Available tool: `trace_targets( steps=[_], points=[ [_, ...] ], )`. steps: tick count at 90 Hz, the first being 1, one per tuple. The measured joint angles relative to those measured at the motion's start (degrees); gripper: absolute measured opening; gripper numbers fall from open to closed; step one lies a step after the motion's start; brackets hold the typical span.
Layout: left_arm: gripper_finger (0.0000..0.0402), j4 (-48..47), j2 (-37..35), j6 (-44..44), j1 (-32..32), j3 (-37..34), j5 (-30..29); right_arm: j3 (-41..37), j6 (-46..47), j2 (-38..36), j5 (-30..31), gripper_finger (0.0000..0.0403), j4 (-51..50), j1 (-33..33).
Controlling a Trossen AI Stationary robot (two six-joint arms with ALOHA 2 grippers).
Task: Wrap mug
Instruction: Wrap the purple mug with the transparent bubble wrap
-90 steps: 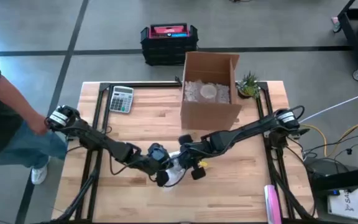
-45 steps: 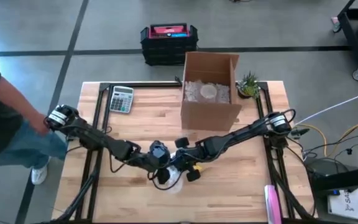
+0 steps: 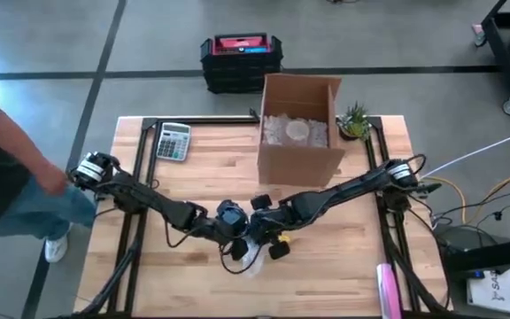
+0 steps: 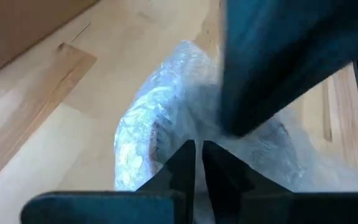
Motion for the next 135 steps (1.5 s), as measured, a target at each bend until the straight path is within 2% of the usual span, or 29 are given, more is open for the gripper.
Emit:
trace_targets(
  steps=[9, 36, 67, 81, 104, 122, 135],
  points=[
    [0.0020, 0.4, -0.1, 0.1, 0.0, -0.1, 0.1, 0.0, 1.3, -0.2, 1.8, 0.0000, -1.0, -1.1],
    [0.0020, 1.6, 0.0, 0.2, 0.0, -0.3, 0.1, -0.9, 3.8, 3.8, -1.7, 0.0000, -0.3, -1.2],
    [0.0020, 5.1, -0.4, 2.6, 0.0, -0.2, 0.5, -4.0, 5.4, 4.0, -1.7, 0.0000, 0.8, 0.4],
    [0.0020, 4.6, -2.7, 4.1, 0.0, -0.3, 0.5, -5.3, 5.4, 3.9, -1.6, 0.0000, 1.1, 0.4],
    [0.0020, -1.0, -9.4, 4.6, -0.3, -0.5, 1.1, -1.7, 4.8, -1.1, -2.7, 0.0000, -2.7, 0.8],
    [0.0020, -6.5, -11.4, 3.7, -0.8, -0.4, 0.6, -1.2, 4.8, -3.7, -11.6, 0.0000, 0.3, 1.9],
    [0.0020, -7.5, -11.4, 3.0, -0.8, -0.4, 0.6, -1.4, 4.1, 0.3, -12.6, 0.0000, 6.1, 3.4]
  ],
)
